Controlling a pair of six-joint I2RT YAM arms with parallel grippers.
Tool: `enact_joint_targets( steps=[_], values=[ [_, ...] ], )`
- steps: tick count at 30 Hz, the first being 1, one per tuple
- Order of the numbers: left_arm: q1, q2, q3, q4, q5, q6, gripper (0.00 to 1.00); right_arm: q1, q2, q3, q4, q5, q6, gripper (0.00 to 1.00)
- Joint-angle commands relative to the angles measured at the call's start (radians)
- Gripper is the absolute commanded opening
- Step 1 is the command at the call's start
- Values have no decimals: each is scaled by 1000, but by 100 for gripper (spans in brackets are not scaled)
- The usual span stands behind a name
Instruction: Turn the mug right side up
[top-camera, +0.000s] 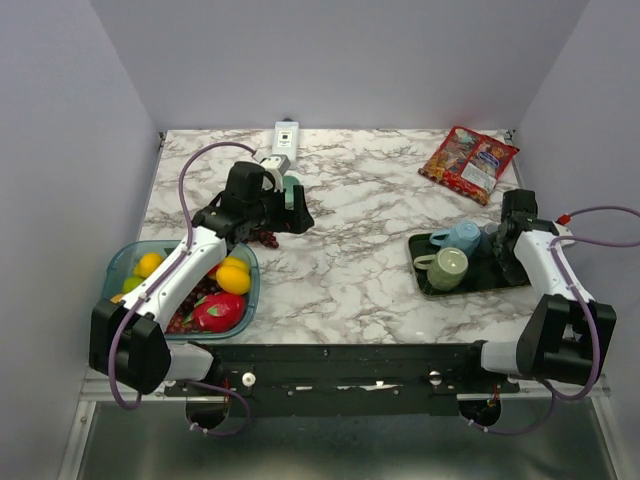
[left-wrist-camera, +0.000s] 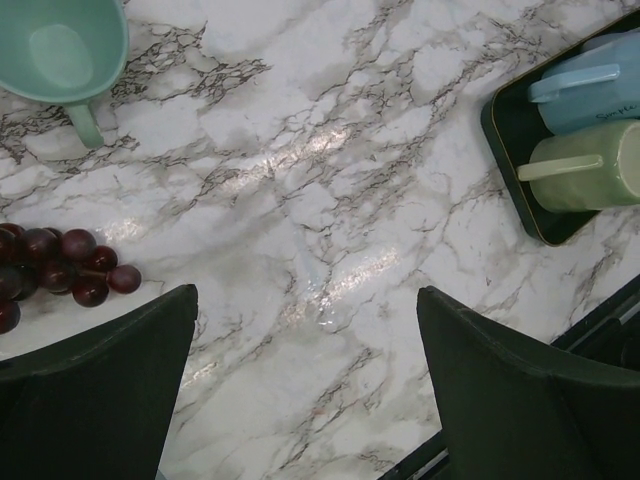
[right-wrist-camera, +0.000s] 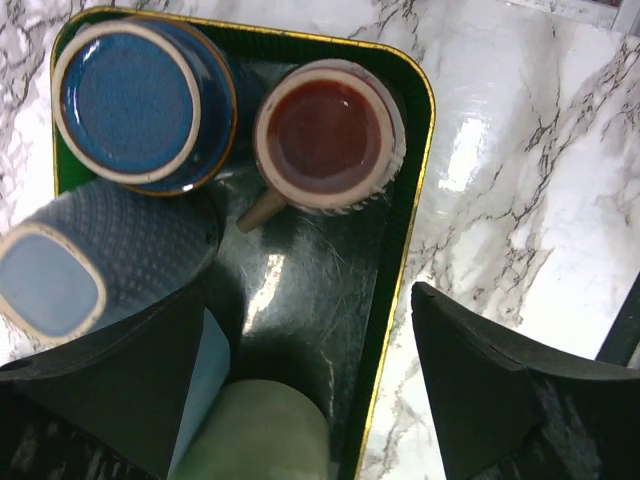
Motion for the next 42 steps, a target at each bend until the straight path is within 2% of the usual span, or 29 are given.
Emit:
enact_joint_targets(
  steps=[1,5,18,28,35,42],
  values=[
    [5,0,-22,29,40,1,99,-28,49,40,37,46,71,89],
    [5,12,-16,29,50,-6,99,-45,84,32,49,34,117,81],
    [6,57,-18,-19,101,-49,99,-55,165,21,28,66,335,79],
    [6,133,48,-36,141,-69,99,-63,184,38,2,91,326,79],
    [6,133,36,-17,142,-77,99,-68,169,31,3,71,268,60],
    [6,115,15,-13,145,-65,99,-68,121,-20,9,56,261,54]
  ],
)
